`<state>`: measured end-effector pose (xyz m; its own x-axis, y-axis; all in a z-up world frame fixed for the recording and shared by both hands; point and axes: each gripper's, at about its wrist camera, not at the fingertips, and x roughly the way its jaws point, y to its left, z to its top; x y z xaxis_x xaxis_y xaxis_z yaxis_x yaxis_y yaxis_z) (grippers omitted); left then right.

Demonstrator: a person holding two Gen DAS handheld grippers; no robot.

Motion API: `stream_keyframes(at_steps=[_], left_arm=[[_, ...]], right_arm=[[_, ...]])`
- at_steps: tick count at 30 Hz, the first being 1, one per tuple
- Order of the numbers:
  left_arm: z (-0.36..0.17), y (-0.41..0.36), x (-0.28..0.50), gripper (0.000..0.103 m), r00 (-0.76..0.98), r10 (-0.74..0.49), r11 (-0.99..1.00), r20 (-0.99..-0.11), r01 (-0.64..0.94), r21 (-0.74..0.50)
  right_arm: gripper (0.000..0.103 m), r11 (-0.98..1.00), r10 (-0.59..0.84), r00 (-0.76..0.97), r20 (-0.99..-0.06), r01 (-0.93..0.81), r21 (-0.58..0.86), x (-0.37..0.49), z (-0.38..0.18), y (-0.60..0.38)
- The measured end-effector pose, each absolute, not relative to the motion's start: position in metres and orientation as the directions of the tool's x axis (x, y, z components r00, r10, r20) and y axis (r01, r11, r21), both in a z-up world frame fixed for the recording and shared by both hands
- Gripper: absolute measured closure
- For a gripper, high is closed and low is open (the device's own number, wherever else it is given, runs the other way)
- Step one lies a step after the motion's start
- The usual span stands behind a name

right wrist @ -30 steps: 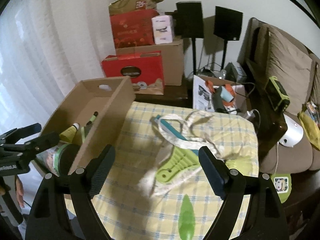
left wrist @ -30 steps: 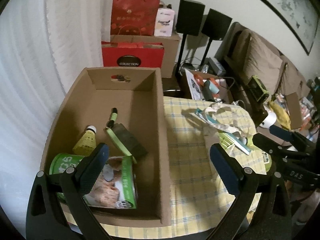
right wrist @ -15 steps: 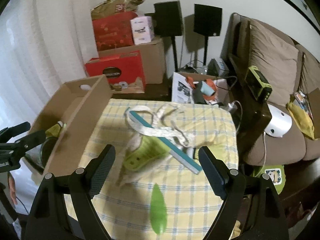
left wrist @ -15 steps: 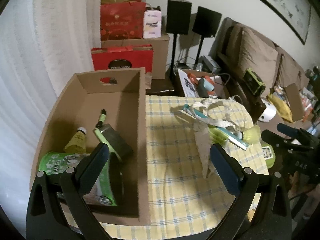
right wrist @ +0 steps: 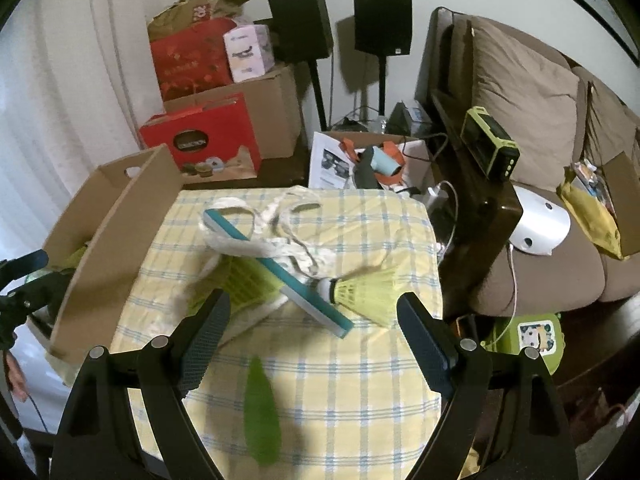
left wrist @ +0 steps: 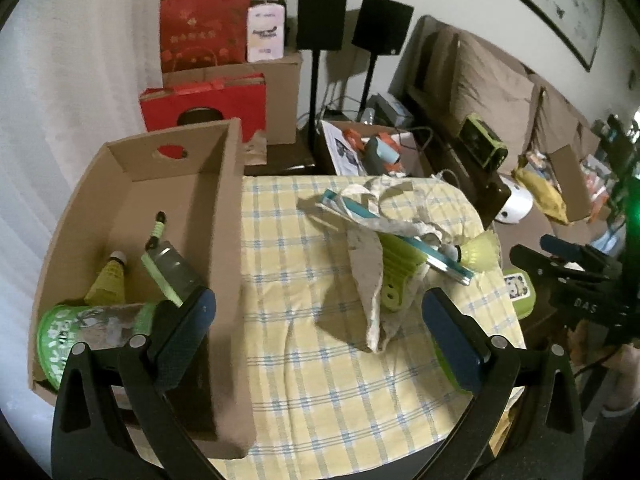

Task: Organize objects
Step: 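Move the left tool toward the green squeegee's handle on the cloth bag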

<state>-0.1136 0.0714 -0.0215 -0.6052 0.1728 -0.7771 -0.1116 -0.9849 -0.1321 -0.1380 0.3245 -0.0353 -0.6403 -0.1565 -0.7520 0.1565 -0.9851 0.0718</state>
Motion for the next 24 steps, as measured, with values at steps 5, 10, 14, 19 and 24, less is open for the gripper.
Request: stream_keyframes(at_steps=[5, 10, 14, 19, 24], left_arm=[[-0.035, 0.082, -0.117, 0.000, -0.582, 0.214, -0.977, -0.785, -0.135, -0.166], [-0.048, 0.092, -0.123, 0.000, -0.560, 0.222, -0.975, -0.798, -0.143, -0.171], [-0.053, 0.096, -0.126, 0.000, -0.553, 0.239, -0.971, -0.798, -0.156, -0.182], [-0.056, 0.109, -0.129, 0.003, -0.549, 0.246, -0.967, -0.799, -0.199, -0.161], [-0.067, 0.127, -0.133, 0.009, -0.517, 0.255, -0.958, -0.817, -0.247, -0.144]], right_arm=[[0.017, -0.989, -0.143, -0.627, -0.766, 0.127, 0.080, -0.145, -0.050, 0.336], [0.017, -0.993, -0.118, -0.624, -0.772, 0.070, 0.096, -0.155, -0.061, 0.356], [0.017, -0.994, -0.105, -0.621, -0.777, 0.037, 0.105, -0.162, -0.066, 0.368], [0.019, -0.991, -0.116, -0.619, -0.777, 0.026, 0.128, -0.161, -0.071, 0.375], [0.021, -0.987, -0.154, -0.620, -0.770, 0.058, 0.150, -0.157, -0.071, 0.366]])
